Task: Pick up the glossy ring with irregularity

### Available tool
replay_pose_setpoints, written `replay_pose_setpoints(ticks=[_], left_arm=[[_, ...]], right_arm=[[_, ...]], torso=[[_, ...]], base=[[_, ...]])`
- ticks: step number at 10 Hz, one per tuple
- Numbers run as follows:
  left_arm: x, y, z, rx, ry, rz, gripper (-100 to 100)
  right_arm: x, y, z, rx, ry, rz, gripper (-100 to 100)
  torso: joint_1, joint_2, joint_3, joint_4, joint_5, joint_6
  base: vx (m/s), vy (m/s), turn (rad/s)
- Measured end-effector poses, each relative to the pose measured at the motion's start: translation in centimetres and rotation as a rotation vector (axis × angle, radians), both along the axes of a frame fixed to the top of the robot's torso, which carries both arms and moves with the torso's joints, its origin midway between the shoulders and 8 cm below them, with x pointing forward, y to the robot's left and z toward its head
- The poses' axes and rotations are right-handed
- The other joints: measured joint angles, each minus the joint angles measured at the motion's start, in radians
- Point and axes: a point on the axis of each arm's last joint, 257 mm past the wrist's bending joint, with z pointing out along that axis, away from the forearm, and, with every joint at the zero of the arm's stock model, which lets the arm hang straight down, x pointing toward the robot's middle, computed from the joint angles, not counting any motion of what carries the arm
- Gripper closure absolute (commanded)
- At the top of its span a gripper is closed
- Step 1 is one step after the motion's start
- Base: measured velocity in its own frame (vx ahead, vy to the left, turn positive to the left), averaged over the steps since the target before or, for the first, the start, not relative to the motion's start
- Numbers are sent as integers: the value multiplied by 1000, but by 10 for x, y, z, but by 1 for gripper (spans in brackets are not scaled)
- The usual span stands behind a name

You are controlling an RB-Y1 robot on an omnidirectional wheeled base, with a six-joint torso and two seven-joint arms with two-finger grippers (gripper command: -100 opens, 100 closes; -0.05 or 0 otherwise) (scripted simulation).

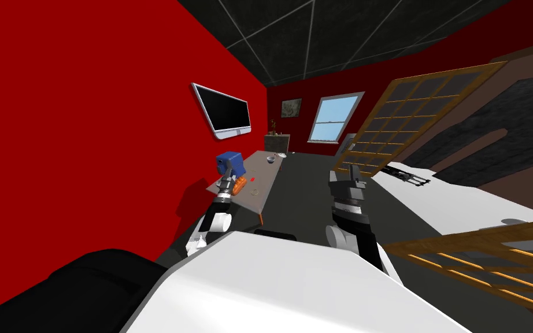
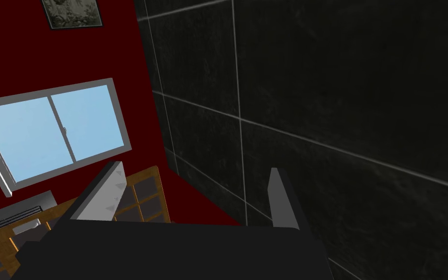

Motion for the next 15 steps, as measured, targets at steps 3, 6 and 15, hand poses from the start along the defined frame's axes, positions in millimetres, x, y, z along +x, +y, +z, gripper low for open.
replay_pose_setpoints(ticks=[3, 6, 15], left_arm=[[14, 12, -43, -14, 119, -1, -100], [28, 26, -90, -33, 251, 5, -100], [34, 72, -218, -101, 598, 47, -100]], right_arm=[[0, 0, 0, 0, 0, 0, 0], [0, 0, 0, 0, 0, 0, 0], [0, 0, 0, 0, 0, 0, 0]], torso=[[-1, -2, -1, -1, 0, 0], [-1, -3, -2, -1, 0, 0], [3, -6, -4, -1, 0, 0]], base=[[27, -109, -22], [37, -108, -28], [62, -62, -27]])
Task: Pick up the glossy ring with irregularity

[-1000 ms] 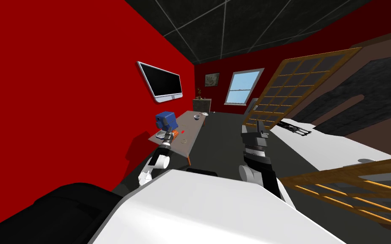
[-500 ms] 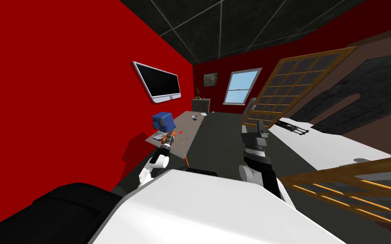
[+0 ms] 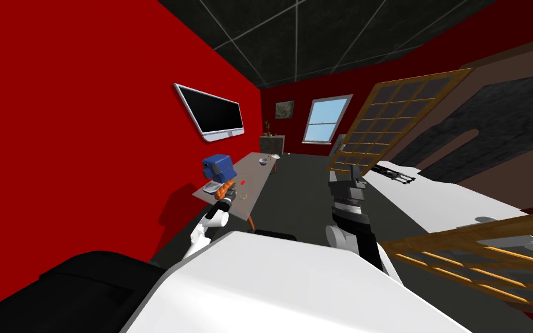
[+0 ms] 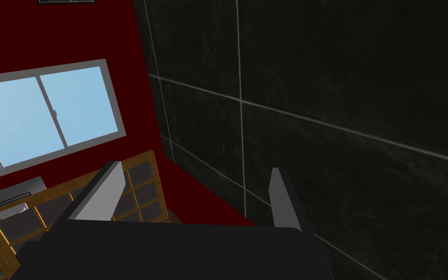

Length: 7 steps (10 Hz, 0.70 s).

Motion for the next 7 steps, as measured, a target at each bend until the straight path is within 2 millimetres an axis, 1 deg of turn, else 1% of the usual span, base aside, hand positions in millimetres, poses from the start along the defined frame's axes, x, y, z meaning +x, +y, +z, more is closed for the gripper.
replay_pose_setpoints(ticks=[1, 2, 3, 7], left_arm=[[-6, 5, -19, -13, 50, 12, -100], [-10, 6, -32, -21, 87, 19, -100], [-11, 12, -47, -31, 127, 27, -100], [-28, 36, -93, -71, 272, 67, -100]], right_arm=[[0, 0, 0, 0, 0, 0, 0], [0, 0, 0, 0, 0, 0, 0], [0, 0, 0, 0, 0, 0, 0], [0, 0, 0, 0, 0, 0, 0]], torso=[[1, -1, -1, 0, 0, 0], [2, 0, 0, 0, 0, 0], [2, 0, 0, 0, 1, 0], [2, 0, 0, 0, 1, 0]], base=[[77, -29, -24], [83, -34, -53], [71, -35, -22], [83, -29, -34]])
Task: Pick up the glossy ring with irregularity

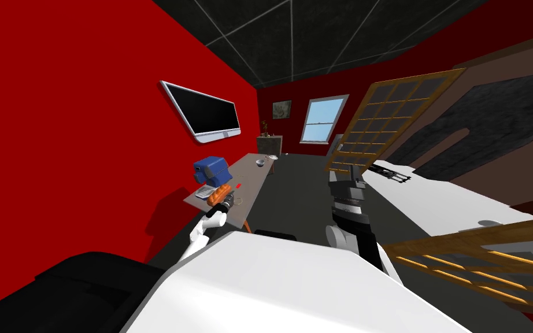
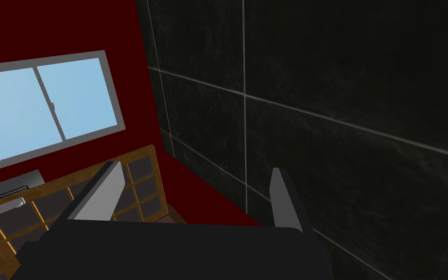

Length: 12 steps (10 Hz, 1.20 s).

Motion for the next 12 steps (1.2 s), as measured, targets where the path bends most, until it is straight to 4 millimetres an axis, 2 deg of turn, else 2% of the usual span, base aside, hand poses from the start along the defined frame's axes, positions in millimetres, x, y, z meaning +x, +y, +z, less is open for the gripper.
replay_pose_setpoints(ticks=[3, 7, 9, 12], left_arm=[[-12, 10, -33, -33, 108, 33, -100], [-31, 27, -66, -71, 218, 76, -100], [-48, 38, -87, -95, 288, 106, -100], [-62, 47, -111, -130, 377, 147, -100]], right_arm=[[0, 0, 0, 0, 0, 0, 0], [0, 0, 0, 0, 0, 0, 0], [0, 0, 0, 0, 0, 0, 0], [0, 0, 0, 0, 0, 0, 0]], torso=[[0, 0, 0, 0, 0, 0], [0, 0, 0, 0, 0, 0], [0, 1, 1, 0, 0, 0], [1, 1, 1, 0, 0, 0]], base=[[73, -22, -19], [70, -19, -36], [74, -21, -29], [71, -14, -36]])
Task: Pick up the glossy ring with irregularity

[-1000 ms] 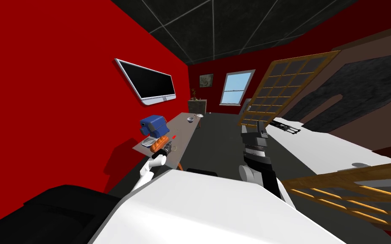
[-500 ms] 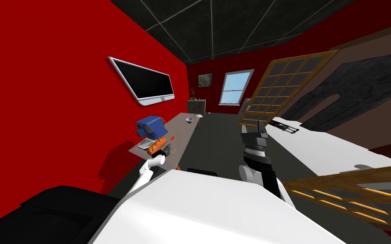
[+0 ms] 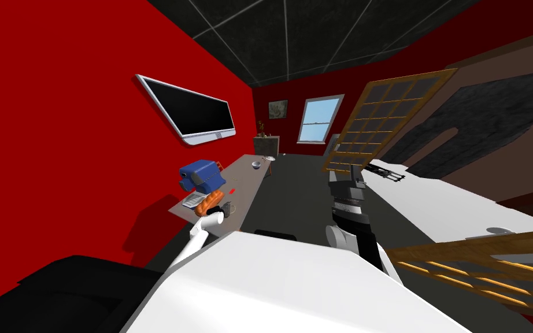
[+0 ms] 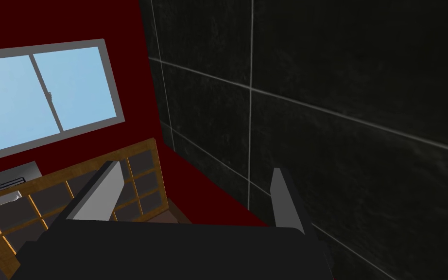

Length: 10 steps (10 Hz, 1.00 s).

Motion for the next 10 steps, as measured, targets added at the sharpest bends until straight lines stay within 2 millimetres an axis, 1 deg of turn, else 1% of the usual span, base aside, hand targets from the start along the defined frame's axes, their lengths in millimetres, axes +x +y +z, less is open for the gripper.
replay_pose_setpoints(ticks=[1, 2, 3, 5, 7, 10], left_arm=[[-9, 6, -8, -13, 34, 18, -100], [-14, 7, -15, -23, 60, 31, -100], [-27, 12, -24, -37, 95, 51, -100], [-43, 15, -37, -64, 157, 89, -100], [-54, 20, -47, -86, 209, 118, -100], [-82, 28, -63, -128, 309, 183, -100]], right_arm=[[0, 0, 0, 0, 0, 0, 0], [0, 0, 0, 0, 0, 0, 0], [0, 0, 0, 0, 0, 0, 0], [0, 0, 0, 0, 0, 0, 0], [0, 0, 0, 0, 0, 0, 0], [0, 0, 0, 0, 0, 0, 0]], torso=[[0, 0, 0, 0, 0, 0], [0, 1, 1, 0, 0, 0], [0, 1, 0, 0, 0, 0], [1, 0, 0, 0, 0, 0], [1, 1, 1, 0, 0, 0], [2, -1, 0, 0, 0, 0]], base=[[52, -8, -20], [64, -16, -45], [96, -9, -53], [66, 4, -23], [51, 3, -26], [82, 20, -34]])
